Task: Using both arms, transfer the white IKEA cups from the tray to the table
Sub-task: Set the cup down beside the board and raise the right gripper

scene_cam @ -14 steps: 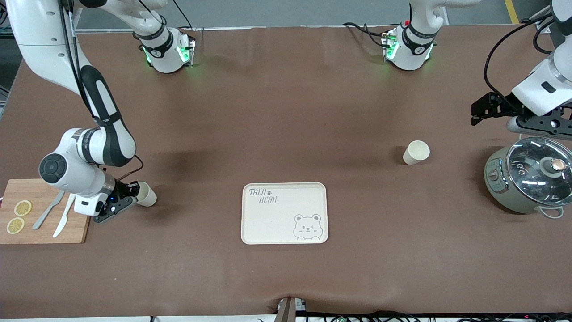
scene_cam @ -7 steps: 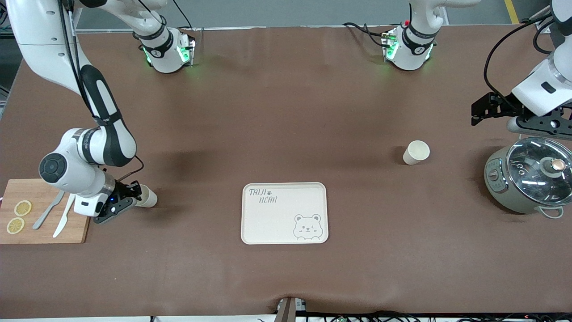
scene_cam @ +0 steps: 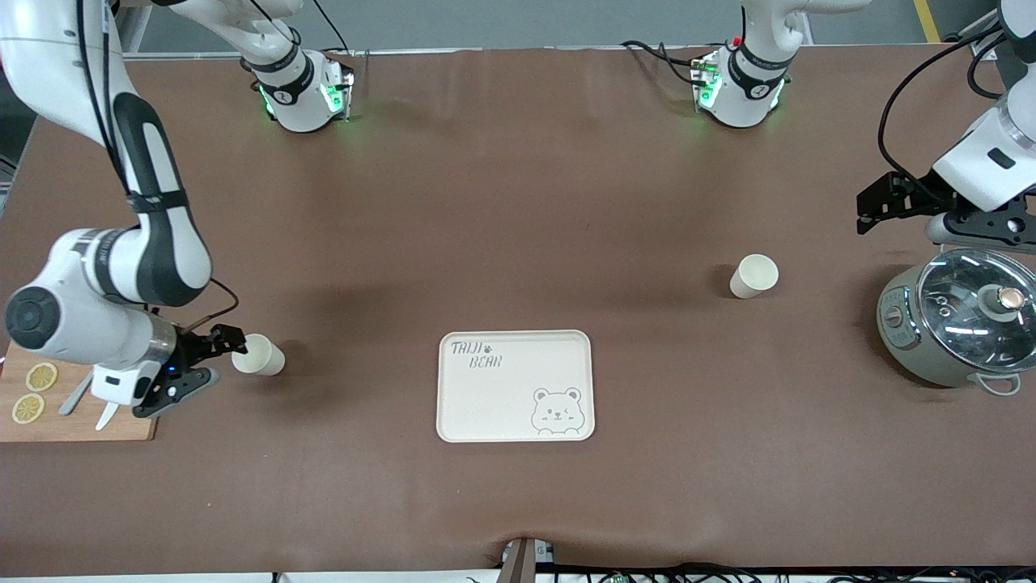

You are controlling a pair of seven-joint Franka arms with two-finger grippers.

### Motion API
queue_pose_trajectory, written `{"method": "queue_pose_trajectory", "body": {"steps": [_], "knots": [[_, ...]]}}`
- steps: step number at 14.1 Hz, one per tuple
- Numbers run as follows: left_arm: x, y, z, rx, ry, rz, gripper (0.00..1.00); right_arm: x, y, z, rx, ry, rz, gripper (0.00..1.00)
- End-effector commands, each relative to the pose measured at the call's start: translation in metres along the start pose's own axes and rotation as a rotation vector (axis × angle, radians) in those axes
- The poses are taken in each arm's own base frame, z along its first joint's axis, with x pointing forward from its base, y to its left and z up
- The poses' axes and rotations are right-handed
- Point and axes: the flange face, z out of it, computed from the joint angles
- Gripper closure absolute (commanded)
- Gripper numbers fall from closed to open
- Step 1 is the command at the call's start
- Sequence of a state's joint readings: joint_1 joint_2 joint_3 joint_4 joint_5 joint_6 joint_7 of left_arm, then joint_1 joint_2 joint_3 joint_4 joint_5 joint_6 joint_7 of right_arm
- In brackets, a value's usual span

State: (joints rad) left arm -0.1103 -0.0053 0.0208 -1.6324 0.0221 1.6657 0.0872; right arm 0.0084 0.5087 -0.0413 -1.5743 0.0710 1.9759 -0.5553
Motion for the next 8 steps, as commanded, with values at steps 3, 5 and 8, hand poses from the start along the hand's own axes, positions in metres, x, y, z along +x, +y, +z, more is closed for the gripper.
{"method": "queue_pose_trajectory", "body": {"steps": [3, 5, 8], "knots": [[0.001, 0.003, -0.008, 0.011, 0.022, -0.024, 0.0, -0.023, -0.034, -0.143, 0.072, -0.132, 0.129, 0.0], [0.001, 0.002, -0.008, 0.01, 0.022, -0.026, 0.0, -0.054, -0.054, -0.206, 0.052, -0.104, 0.192, 0.0], [0.002, 0.003, -0.007, 0.011, 0.021, -0.024, 0.0, -0.11, -0.079, -0.282, 0.027, -0.067, 0.337, 0.0]]}}
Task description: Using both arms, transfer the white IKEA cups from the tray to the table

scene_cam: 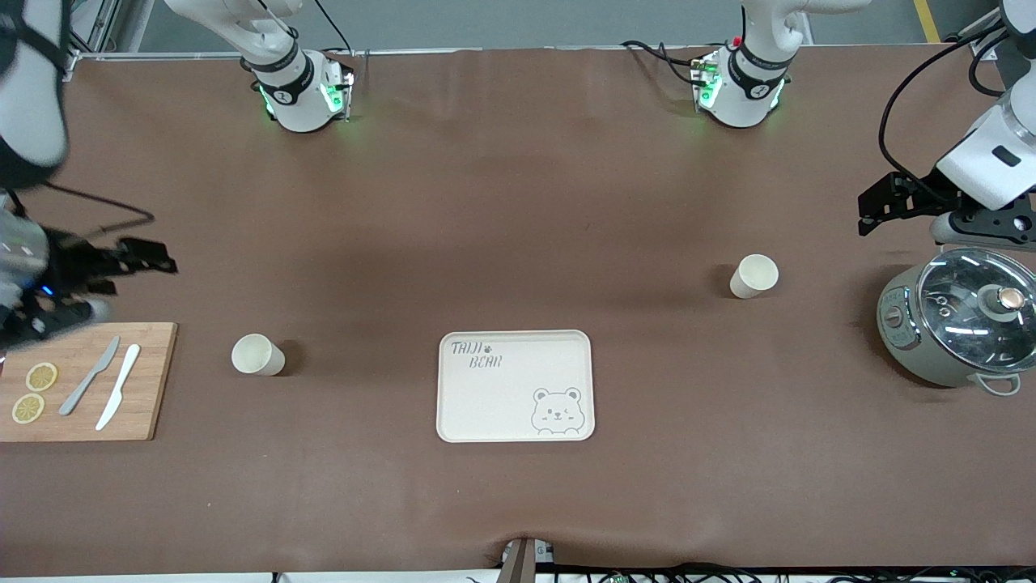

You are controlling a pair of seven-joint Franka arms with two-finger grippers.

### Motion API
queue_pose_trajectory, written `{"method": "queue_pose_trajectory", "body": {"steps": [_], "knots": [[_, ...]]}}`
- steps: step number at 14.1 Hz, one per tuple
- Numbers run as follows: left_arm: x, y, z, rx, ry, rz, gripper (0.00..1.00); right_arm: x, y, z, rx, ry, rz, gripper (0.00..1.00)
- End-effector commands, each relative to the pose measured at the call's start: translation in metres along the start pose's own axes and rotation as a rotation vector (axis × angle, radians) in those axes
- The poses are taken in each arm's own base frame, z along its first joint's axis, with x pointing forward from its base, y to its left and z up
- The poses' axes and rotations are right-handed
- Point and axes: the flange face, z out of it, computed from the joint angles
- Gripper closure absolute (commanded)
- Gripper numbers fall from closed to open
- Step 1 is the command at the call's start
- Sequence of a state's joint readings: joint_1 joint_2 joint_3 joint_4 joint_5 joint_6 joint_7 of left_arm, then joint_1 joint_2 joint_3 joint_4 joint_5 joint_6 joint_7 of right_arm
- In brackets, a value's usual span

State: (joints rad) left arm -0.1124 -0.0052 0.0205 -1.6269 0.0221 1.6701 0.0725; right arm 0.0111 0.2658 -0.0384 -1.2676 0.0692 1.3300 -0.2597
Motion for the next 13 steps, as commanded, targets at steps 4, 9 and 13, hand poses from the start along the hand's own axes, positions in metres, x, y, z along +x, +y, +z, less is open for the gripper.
{"method": "queue_pose_trajectory", "body": {"steps": [4, 9, 13], "knots": [[0.002, 0.002, 0.0, 0.01, 0.003, -0.011, 0.0, -0.123, -0.02, -0.067, -0.109, 0.107, 0.116, 0.0], [0.003, 0.002, 0.002, 0.01, 0.0, -0.01, 0.0, -0.126, -0.022, -0.029, -0.107, 0.129, 0.163, 0.0], [0.005, 0.002, 0.008, 0.01, -0.009, -0.011, 0.0, -0.127, -0.025, -0.049, -0.116, 0.161, 0.158, 0.0]]}}
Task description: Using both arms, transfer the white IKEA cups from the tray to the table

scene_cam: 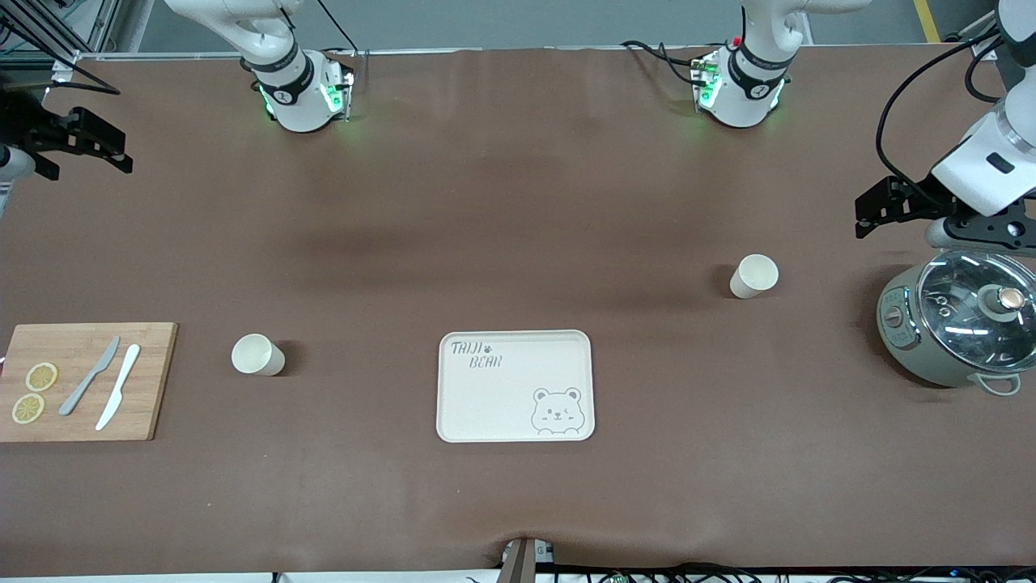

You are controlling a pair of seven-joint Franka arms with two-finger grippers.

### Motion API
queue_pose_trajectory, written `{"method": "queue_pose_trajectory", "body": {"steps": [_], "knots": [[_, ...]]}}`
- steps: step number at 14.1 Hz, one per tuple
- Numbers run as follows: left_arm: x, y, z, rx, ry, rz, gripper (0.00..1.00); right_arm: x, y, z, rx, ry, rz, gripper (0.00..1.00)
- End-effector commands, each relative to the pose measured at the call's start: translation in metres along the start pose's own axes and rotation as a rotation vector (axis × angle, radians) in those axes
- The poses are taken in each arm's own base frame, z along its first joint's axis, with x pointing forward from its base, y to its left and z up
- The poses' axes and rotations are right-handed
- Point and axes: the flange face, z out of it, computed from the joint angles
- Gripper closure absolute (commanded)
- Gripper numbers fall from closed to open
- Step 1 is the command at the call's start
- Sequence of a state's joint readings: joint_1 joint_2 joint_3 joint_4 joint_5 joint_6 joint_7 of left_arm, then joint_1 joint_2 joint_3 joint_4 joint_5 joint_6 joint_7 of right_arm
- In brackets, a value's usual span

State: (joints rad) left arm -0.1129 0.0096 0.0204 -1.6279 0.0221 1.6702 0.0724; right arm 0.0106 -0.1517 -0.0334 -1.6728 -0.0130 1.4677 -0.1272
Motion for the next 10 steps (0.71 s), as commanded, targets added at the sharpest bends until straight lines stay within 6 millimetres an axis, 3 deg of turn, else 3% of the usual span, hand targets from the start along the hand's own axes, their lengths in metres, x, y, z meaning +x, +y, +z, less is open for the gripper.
{"method": "queue_pose_trajectory", "body": {"steps": [1, 3, 5, 7, 10], "knots": [[0.002, 0.002, -0.001, 0.01, 0.007, -0.012, 0.0, -0.007, 0.006, -0.019, -0.02, 0.034, 0.029, 0.0], [0.002, 0.003, -0.001, 0.01, 0.007, -0.011, 0.0, -0.012, 0.017, -0.027, -0.018, 0.036, 0.051, 0.0], [0.002, 0.003, 0.0, 0.01, 0.005, -0.01, 0.0, -0.005, 0.018, -0.021, -0.017, 0.022, 0.051, 0.0], [0.002, 0.004, -0.001, 0.01, 0.007, -0.009, 0.0, 0.002, 0.013, -0.012, -0.015, 0.001, 0.04, 0.0], [0.002, 0.004, -0.001, 0.012, 0.007, -0.009, 0.0, 0.002, 0.008, -0.018, -0.014, 0.007, 0.021, 0.0]]}}
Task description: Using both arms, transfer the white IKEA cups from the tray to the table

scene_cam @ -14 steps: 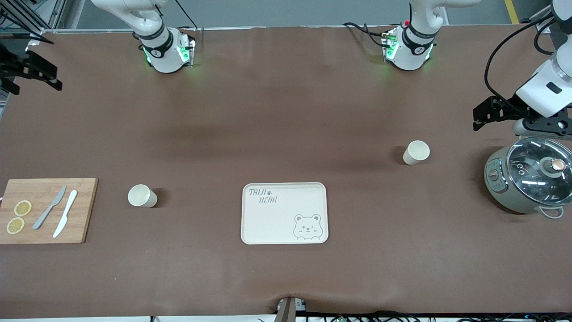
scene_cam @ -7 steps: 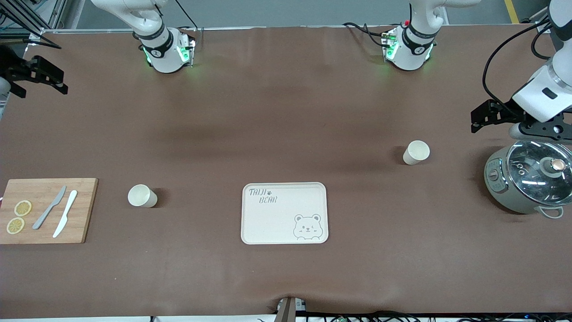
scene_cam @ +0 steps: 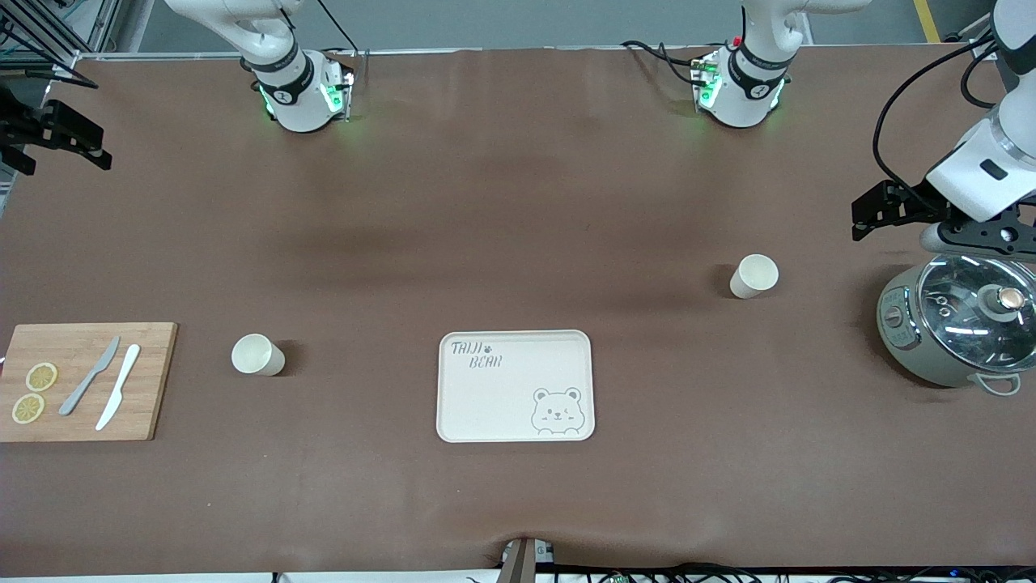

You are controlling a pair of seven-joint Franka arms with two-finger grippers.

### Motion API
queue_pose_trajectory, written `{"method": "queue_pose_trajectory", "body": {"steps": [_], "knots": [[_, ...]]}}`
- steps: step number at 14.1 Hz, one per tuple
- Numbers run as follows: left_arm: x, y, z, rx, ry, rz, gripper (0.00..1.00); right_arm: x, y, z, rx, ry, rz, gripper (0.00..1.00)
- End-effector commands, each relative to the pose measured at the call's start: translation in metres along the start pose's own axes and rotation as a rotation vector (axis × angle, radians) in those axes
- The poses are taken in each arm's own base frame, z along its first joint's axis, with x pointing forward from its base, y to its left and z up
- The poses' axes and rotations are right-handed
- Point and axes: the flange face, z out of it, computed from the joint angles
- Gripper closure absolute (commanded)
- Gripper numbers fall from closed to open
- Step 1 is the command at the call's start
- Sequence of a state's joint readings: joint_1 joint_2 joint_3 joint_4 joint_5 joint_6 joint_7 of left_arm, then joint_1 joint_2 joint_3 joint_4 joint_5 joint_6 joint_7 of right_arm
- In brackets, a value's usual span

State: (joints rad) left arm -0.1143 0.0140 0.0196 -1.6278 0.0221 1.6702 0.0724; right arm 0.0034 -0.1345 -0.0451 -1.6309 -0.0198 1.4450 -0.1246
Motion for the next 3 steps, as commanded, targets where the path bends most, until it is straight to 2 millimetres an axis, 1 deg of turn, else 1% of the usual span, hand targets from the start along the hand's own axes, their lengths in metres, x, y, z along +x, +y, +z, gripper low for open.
{"method": "queue_pose_trajectory", "body": {"steps": [1, 3], "knots": [[0.0007, 0.0031, -0.0046, 0.014, 0.012, -0.01, 0.0, 0.0003, -0.0033, -0.0115, -0.009, 0.012, -0.003, 0.0], [0.0012, 0.003, -0.0031, 0.015, 0.011, -0.009, 0.0, 0.0007, -0.0035, -0.0106, -0.007, 0.009, -0.002, 0.0]]}}
